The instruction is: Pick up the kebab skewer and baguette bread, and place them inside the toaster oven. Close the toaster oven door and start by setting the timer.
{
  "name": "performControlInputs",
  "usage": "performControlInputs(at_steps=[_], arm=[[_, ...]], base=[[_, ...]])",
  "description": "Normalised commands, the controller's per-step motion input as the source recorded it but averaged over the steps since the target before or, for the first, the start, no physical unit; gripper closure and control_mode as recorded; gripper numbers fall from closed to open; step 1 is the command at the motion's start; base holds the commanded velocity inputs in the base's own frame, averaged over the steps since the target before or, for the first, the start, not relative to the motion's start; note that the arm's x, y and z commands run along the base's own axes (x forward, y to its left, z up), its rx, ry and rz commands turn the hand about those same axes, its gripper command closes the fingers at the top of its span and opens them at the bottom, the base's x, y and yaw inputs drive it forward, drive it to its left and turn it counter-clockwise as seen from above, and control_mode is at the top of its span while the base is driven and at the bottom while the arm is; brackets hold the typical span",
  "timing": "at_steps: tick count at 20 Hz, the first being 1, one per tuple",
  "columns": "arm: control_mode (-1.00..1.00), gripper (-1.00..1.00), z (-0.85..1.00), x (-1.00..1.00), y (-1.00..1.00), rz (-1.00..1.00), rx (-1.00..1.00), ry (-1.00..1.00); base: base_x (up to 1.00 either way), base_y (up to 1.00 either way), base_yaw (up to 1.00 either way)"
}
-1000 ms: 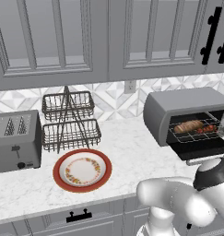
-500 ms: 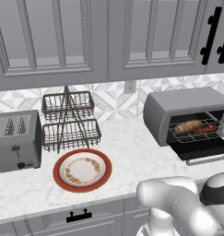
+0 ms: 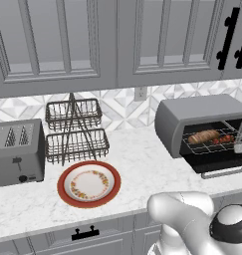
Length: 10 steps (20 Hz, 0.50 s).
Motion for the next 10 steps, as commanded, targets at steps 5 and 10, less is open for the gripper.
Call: performControlInputs(at_steps=[5, 10], arm=[[-1.0, -1.0, 0.0, 0.0, 0.29, 0.03, -0.04, 0.0], [-1.0, -1.0, 0.0, -0.03, 0.12, 0.09, -0.01, 0.0]], base=[[0.0, 0.0, 0.0], [0.0, 0.0, 0.0]])
